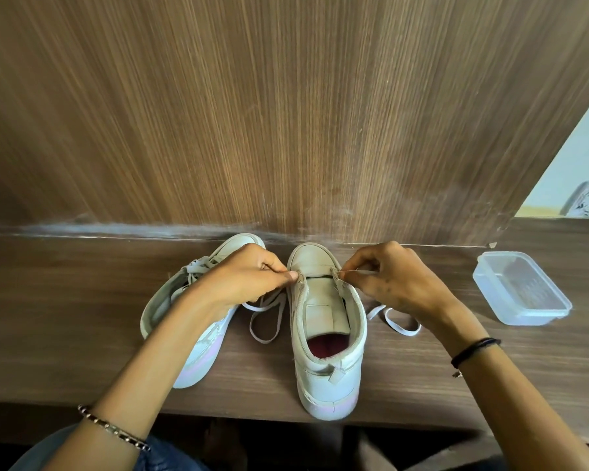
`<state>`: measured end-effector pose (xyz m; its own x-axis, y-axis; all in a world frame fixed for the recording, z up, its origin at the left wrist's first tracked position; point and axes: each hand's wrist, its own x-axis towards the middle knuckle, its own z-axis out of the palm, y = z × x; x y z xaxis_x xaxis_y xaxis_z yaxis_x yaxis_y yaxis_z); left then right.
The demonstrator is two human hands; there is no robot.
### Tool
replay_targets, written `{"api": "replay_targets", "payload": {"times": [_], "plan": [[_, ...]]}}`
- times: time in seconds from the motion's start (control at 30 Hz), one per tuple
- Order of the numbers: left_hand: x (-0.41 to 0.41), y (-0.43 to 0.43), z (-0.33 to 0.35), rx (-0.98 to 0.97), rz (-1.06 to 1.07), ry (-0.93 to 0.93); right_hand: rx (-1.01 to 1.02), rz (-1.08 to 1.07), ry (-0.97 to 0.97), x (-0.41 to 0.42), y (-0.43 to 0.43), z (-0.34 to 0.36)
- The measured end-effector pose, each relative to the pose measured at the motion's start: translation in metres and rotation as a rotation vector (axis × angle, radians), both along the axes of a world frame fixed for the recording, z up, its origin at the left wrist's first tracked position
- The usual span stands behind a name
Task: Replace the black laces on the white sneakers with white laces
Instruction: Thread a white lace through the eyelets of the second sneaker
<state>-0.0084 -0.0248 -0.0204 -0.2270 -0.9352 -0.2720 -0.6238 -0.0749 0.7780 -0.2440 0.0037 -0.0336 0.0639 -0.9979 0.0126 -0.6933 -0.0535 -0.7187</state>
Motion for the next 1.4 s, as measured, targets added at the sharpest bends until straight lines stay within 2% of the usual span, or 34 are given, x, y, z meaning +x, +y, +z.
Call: {"api": "replay_targets", "payload": {"times": [0.07, 0.2, 0.27, 0.33, 0.4, 0.47, 0.67, 0.87, 1.1, 1.3, 1.4], "plan": [[0.0, -0.001, -0.001, -0.01, 0.047, 0.019, -0.001, -0.017, -0.014, 0.001, -0.001, -0.002], [-0.002, -0.002, -0.002, -0.069, 0.047, 0.042, 0.073, -0.037, -0.16, 0.001, -0.002, -0.004], [-0.003, -0.002, -0.005, -0.175, 0.041, -0.047, 0.093, -0.051, -0.222, 0.001, -0.002, -0.004], [-0.007, 0.002, -0.004, -0.333, 0.025, -0.219, 0.118, -0.075, -0.259, 0.0, -0.002, -0.003], [-0.01, 0.006, -0.002, -0.407, 0.027, -0.27, 0.136, -0.098, -0.267, -0.002, -0.003, -0.002], [-0.01, 0.005, -0.003, -0.366, 0.044, -0.213, 0.146, -0.1, -0.275, -0.004, -0.003, -0.001], [-0.008, 0.002, -0.008, -0.1, 0.125, 0.127, 0.127, -0.055, -0.255, -0.006, -0.003, -0.002], [-0.014, -0.003, -0.014, -0.039, 0.167, 0.145, -0.077, 0.01, -0.204, 0.004, 0.001, 0.0], [-0.016, -0.001, -0.011, 0.045, 0.159, 0.135, -0.127, 0.059, -0.007, 0.024, -0.003, 0.006], [-0.018, 0.0, -0.009, 0.056, 0.161, 0.142, -0.161, 0.072, 0.361, 0.031, -0.012, 0.011], [-0.018, 0.0, -0.009, 0.066, 0.156, 0.152, -0.203, 0.154, 0.528, 0.032, -0.014, 0.019]]}}
